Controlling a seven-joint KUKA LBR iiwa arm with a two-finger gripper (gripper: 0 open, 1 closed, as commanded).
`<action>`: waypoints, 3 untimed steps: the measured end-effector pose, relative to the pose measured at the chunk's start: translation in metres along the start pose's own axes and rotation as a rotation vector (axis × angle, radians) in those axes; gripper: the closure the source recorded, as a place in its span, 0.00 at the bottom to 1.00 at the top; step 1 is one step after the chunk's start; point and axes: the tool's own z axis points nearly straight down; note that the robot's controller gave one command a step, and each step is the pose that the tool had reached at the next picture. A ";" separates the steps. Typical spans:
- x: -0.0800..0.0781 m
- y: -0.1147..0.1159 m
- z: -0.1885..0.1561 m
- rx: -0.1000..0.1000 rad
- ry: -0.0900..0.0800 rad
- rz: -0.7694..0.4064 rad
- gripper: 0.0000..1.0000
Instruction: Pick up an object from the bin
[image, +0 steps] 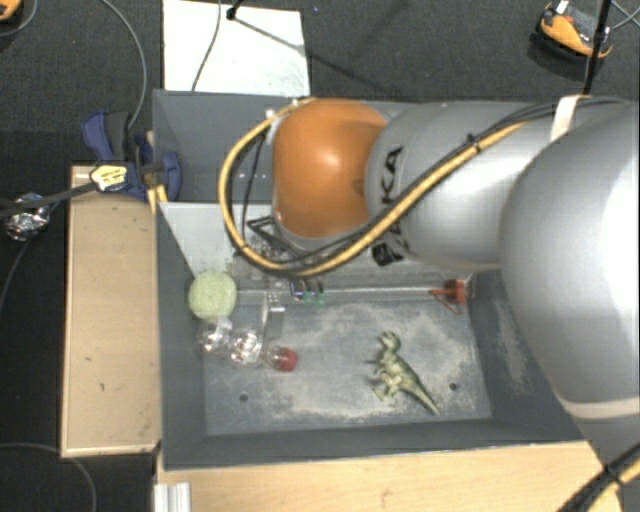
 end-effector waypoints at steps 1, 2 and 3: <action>-0.002 -0.001 -0.005 -0.001 -0.008 0.005 0.00; 0.018 0.019 0.066 -0.003 -0.007 -0.017 0.00; 0.027 0.021 0.104 0.000 0.002 0.003 0.00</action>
Offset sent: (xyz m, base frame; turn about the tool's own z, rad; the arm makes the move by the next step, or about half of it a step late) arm -0.0291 0.0257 -0.0967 -0.0228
